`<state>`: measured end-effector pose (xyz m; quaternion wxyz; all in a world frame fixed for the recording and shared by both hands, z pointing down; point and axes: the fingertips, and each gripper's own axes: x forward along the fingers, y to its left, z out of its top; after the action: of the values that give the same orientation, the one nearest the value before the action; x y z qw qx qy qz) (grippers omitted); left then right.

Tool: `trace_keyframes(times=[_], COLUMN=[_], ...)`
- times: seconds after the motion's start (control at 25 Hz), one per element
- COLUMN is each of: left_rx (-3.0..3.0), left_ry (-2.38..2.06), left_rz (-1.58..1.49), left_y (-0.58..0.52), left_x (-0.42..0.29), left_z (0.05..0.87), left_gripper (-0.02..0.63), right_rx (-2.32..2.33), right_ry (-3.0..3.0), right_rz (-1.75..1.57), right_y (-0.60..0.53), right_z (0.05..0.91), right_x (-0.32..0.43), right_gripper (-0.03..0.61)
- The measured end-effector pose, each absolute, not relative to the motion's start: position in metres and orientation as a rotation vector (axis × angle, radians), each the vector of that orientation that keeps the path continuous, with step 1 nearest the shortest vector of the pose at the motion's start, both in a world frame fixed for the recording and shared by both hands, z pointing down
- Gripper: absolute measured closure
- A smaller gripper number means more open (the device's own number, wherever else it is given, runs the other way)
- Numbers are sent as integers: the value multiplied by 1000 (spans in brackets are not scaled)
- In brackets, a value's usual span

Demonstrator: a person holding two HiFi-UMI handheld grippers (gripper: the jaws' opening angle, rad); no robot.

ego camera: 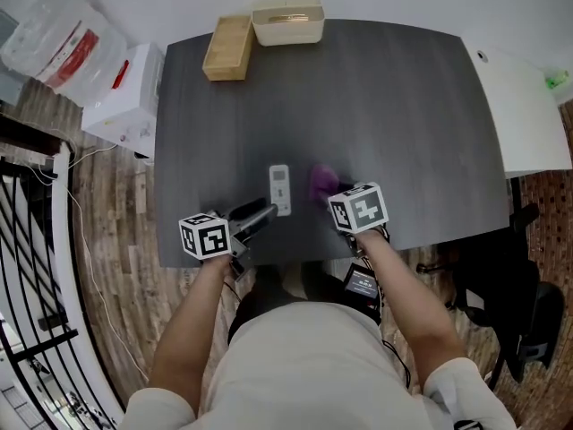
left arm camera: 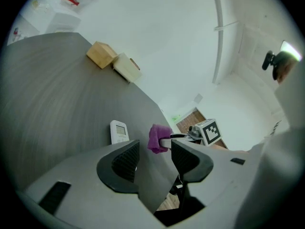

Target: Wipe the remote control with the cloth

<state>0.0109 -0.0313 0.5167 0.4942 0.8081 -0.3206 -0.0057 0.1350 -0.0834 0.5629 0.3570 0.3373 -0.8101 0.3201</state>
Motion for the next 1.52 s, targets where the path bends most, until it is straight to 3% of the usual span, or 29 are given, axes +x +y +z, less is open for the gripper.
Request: trace_keyframes(times=[0.56,0.72,0.96,1.52], left_rx=[2055,2109,2179,2245], left_ry=[-829,-794,-705,-577], left_rz=[-186,-185,-238,-347], left_y=[13,53,115,196], left_x=[-11,-23,-45,-74], left_z=[455,437,410,369], left_gripper=[411,455,592,604], right_rx=[971,1042,1143,1336], right_ry=[-2202,-2223,-2304,-2444], right_rz=[737,744,802,812], right_y=[-65,-34,32,137], right_z=[499,475,440,368], right_x=[134,132,117,110], right_gripper=[446,446,446,449])
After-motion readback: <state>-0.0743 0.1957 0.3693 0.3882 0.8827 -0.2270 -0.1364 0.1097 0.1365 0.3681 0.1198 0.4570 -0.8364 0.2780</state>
